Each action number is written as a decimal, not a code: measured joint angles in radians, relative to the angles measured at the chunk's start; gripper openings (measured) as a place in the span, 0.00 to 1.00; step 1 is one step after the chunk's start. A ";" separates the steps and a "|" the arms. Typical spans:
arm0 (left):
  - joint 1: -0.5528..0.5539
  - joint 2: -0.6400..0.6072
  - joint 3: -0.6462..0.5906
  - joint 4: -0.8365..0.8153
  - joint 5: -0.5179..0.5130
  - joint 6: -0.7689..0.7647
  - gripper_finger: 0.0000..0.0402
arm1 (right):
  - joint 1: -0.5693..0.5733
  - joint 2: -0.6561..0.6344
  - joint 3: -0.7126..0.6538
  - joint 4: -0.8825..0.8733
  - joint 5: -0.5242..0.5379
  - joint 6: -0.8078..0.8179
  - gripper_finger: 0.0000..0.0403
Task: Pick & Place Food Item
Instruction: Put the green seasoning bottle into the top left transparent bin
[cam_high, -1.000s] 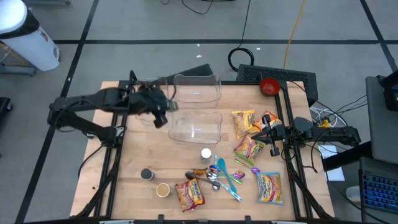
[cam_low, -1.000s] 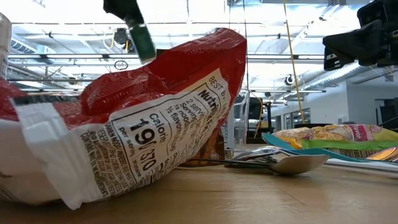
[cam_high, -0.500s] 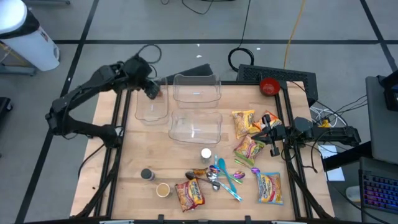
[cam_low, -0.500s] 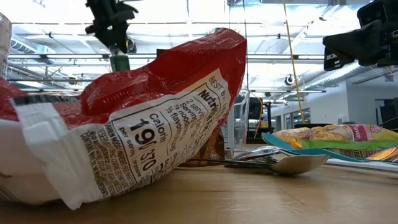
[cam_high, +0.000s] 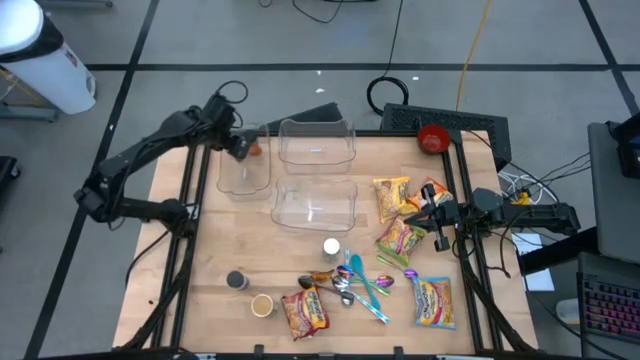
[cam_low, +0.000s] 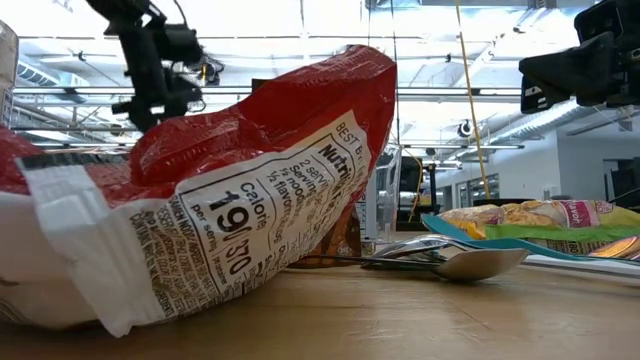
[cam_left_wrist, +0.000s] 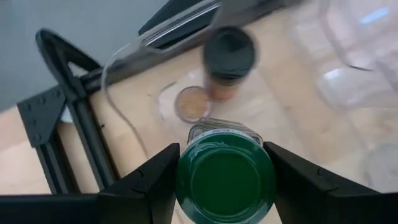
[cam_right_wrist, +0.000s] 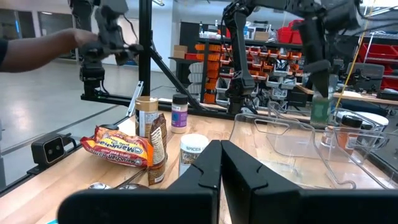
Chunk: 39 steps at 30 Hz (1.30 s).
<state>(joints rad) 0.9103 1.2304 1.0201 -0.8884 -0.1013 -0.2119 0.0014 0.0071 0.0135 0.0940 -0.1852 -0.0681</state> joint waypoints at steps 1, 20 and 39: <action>0.012 0.000 -0.017 0.010 0.000 0.000 0.53 | 0.000 0.000 0.000 0.000 0.000 0.000 0.00; 0.089 0.006 -0.114 0.127 -0.032 -0.060 0.53 | 0.000 0.000 0.000 0.000 0.000 0.000 0.00; 0.089 0.135 -0.112 0.171 -0.041 -0.056 0.53 | 0.000 0.000 0.000 0.000 0.000 0.000 0.00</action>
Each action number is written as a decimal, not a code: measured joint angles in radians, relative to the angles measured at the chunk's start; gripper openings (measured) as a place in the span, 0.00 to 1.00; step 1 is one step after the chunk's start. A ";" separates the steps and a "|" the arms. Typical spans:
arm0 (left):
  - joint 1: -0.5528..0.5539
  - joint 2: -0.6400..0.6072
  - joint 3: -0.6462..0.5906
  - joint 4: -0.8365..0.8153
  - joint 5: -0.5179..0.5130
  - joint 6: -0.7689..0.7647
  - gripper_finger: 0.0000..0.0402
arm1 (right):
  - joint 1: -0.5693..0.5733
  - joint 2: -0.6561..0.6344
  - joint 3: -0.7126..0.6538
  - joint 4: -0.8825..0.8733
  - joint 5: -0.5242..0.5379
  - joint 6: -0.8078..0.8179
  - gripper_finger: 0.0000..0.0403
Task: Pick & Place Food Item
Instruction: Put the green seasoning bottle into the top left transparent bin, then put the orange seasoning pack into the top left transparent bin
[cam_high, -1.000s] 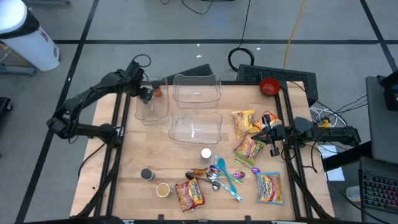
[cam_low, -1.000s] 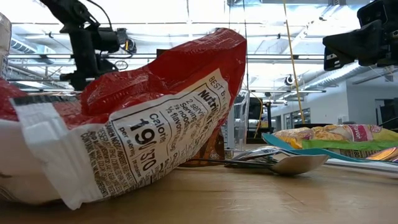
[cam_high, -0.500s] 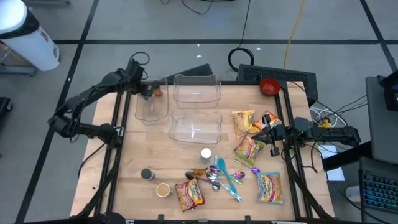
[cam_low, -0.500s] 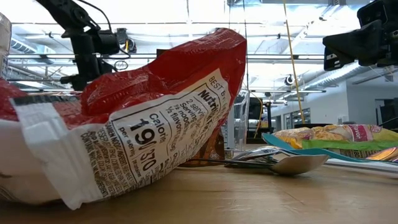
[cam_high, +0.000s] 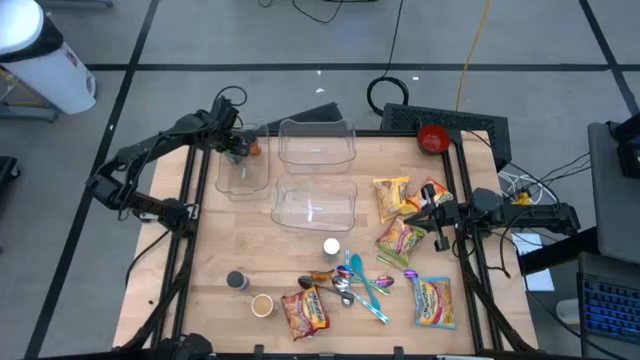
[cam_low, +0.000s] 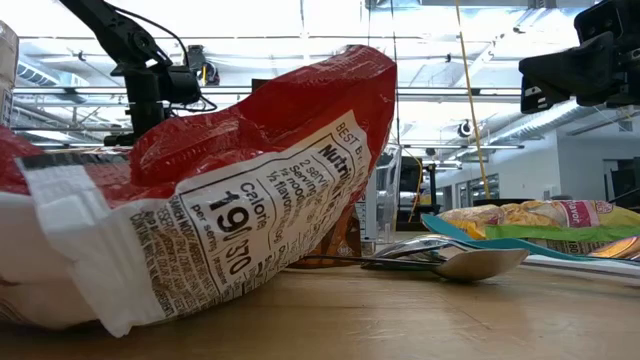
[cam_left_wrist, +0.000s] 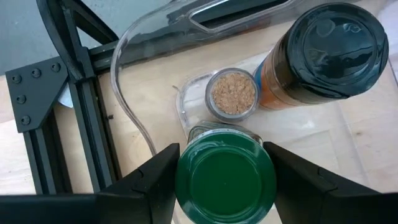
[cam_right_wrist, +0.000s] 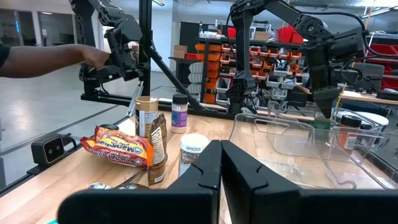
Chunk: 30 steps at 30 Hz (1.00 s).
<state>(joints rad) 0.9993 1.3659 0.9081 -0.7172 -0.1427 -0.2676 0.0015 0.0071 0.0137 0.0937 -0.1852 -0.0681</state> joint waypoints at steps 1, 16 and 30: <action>0.000 0.000 0.000 0.000 0.000 0.000 0.53 | 0.000 0.000 0.000 0.000 0.000 0.000 0.00; -0.008 0.003 -0.003 0.002 0.013 -0.017 0.70 | 0.000 0.000 0.000 0.000 0.000 0.000 0.00; -0.008 -0.074 0.110 -0.037 0.147 -0.006 0.82 | 0.000 0.000 0.000 0.000 0.000 0.000 0.00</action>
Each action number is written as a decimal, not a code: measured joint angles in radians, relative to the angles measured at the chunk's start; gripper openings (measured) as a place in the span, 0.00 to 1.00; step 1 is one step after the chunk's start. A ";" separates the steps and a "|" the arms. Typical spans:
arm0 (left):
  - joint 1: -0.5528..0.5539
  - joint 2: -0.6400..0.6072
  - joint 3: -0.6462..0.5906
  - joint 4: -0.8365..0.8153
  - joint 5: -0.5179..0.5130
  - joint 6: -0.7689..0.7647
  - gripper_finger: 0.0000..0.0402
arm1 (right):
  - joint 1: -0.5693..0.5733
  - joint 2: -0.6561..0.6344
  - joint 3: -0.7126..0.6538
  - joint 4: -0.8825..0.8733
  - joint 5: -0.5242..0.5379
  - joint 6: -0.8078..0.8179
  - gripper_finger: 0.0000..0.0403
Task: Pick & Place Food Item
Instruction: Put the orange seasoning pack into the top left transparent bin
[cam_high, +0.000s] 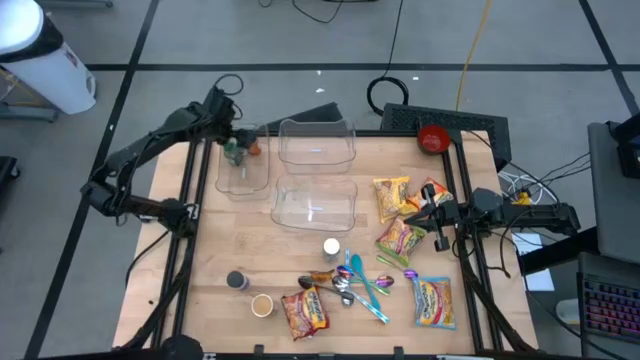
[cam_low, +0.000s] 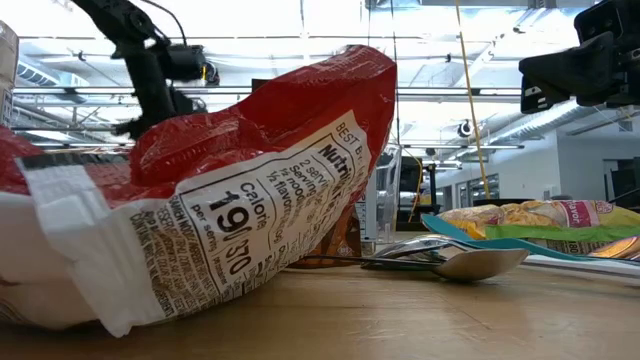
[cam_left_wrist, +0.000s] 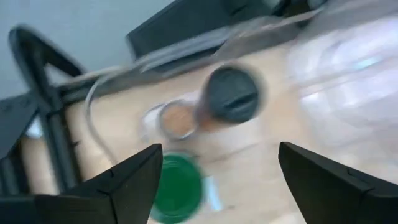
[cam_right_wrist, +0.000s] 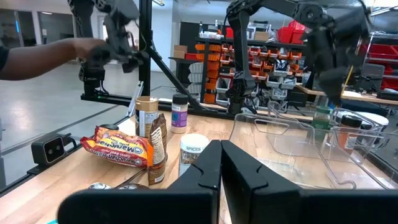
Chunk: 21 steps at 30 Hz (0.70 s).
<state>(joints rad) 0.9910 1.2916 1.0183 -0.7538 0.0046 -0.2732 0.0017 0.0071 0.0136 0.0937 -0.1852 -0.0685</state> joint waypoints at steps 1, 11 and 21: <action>-0.002 -0.013 0.018 -0.001 0.028 -0.002 0.82 | 0.000 0.000 0.000 0.000 0.000 0.000 0.00; -0.205 -0.231 0.072 0.141 0.152 0.070 0.82 | 0.000 0.000 0.000 0.000 0.000 0.000 0.00; -0.627 -0.278 0.070 0.304 0.060 0.140 0.80 | 0.000 0.000 0.000 0.000 0.000 0.000 0.00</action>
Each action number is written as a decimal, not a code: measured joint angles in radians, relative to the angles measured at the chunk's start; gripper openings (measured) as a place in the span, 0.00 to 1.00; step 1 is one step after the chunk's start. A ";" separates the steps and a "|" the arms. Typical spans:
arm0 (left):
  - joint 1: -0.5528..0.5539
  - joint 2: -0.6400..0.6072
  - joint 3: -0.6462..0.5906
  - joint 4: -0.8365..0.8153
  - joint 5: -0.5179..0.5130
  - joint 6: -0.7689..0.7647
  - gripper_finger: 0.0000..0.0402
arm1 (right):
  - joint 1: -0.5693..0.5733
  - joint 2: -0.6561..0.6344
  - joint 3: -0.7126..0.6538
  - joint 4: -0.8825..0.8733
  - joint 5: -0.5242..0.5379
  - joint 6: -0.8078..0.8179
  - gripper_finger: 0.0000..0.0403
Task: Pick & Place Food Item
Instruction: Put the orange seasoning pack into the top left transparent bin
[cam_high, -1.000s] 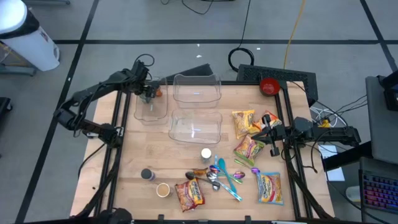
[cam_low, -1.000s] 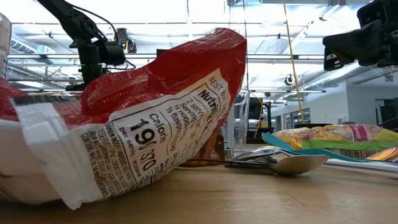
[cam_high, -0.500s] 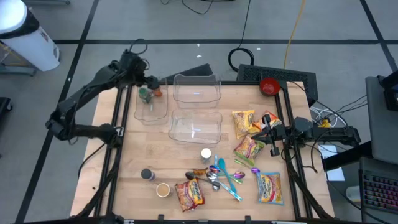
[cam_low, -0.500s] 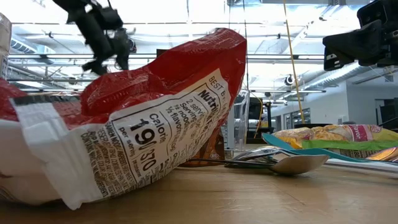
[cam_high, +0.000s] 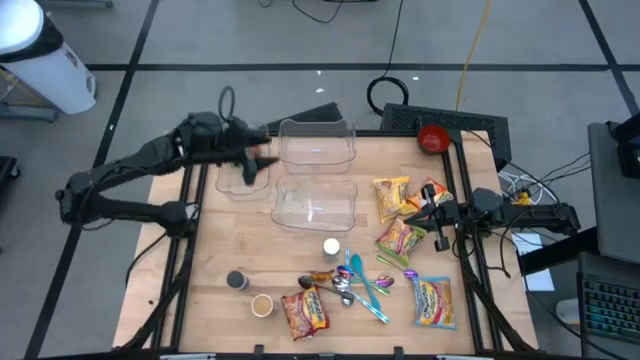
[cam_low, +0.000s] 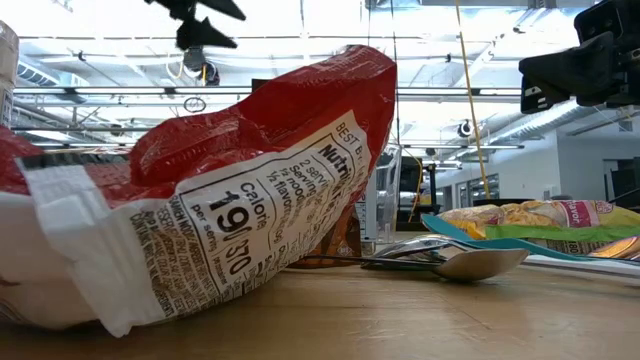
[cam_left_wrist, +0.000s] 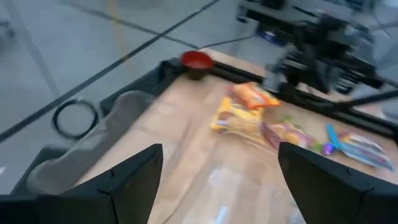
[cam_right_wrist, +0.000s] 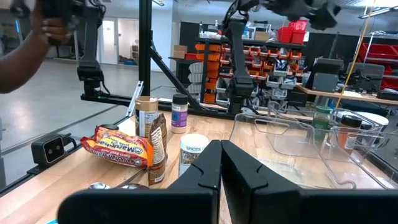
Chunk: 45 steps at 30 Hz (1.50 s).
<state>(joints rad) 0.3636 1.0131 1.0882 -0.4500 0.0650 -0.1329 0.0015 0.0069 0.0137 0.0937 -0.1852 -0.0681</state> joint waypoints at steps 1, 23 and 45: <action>-0.046 0.014 0.000 0.015 -0.028 0.008 0.80 | 0.000 0.000 0.000 0.000 0.000 0.000 0.00; -0.405 -0.157 -0.546 0.638 -0.217 0.097 0.81 | 0.000 0.000 0.000 0.016 0.000 0.000 0.00; -0.302 -0.445 -0.572 0.381 -0.249 0.122 0.80 | 0.000 0.000 0.000 0.201 0.000 0.055 0.00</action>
<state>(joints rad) 0.0612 0.5678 0.5159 -0.0693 -0.1842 -0.0105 0.0015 0.0071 0.0135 0.2949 -0.1852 -0.0135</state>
